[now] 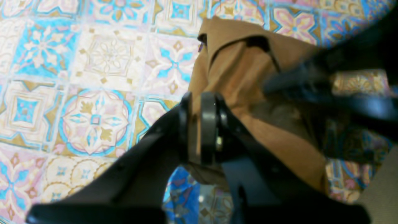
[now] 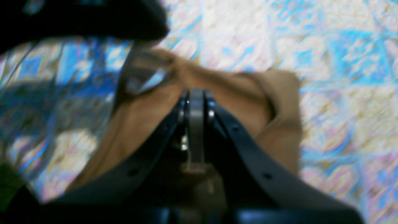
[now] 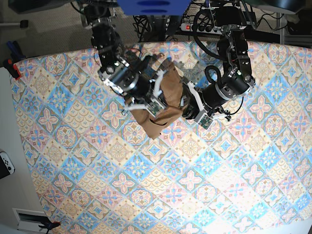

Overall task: Layout the t-shirt on the table in an organized manner, then fold the t-shirt properly
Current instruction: 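Grasp the bundle with both grippers and fold it over once more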

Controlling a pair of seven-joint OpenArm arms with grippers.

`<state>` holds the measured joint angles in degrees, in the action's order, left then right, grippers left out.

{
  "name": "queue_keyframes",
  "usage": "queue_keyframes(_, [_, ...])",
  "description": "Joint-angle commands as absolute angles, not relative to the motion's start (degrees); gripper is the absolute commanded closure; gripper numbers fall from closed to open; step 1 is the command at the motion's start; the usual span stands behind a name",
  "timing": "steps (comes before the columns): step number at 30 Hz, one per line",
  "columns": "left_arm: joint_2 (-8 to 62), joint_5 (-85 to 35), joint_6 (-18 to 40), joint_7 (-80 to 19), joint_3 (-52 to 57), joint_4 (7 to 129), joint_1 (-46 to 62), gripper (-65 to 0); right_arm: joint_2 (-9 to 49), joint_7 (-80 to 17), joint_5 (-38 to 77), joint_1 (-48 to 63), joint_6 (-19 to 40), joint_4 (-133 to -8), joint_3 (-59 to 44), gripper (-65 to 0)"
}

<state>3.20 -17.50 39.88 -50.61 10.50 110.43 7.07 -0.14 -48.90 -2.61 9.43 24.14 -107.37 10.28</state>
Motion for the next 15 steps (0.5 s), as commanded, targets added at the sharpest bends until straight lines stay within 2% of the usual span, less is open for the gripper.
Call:
queue_keyframes(1, [3.21, -18.51, 40.0, -49.45, 10.33, 112.31, 6.46, -2.0, -0.22, -47.6, -2.51, 9.01, 23.43, -108.97, 7.43, 0.0])
queue_keyframes(2, [3.21, -18.51, 40.0, -49.45, 10.15, 112.57, 6.46, -0.1, -0.22, -47.52, -2.51, 9.1, 23.43, -109.14, 5.23, 0.0])
queue_keyframes(7, [3.21, -18.59, 40.0, -55.87, 2.59, 113.36, 6.46, 0.0, -1.71, -47.52, -2.42, 9.19, 23.43, -109.23, -6.9, 0.0])
queue_keyframes(10, [3.47, -17.27, 40.0, -57.1, -3.3, 113.19, 6.46, 0.0, -1.8, -47.52, -2.42, 9.36, 23.43, -109.23, -10.68, 0.0])
queue_keyframes(15, [3.21, -8.57, 40.0, -57.1, -14.37, 113.19, 6.37, 0.0, -1.8, -47.52, -2.42, 9.54, 23.43, -109.23, -13.67, 0.0])
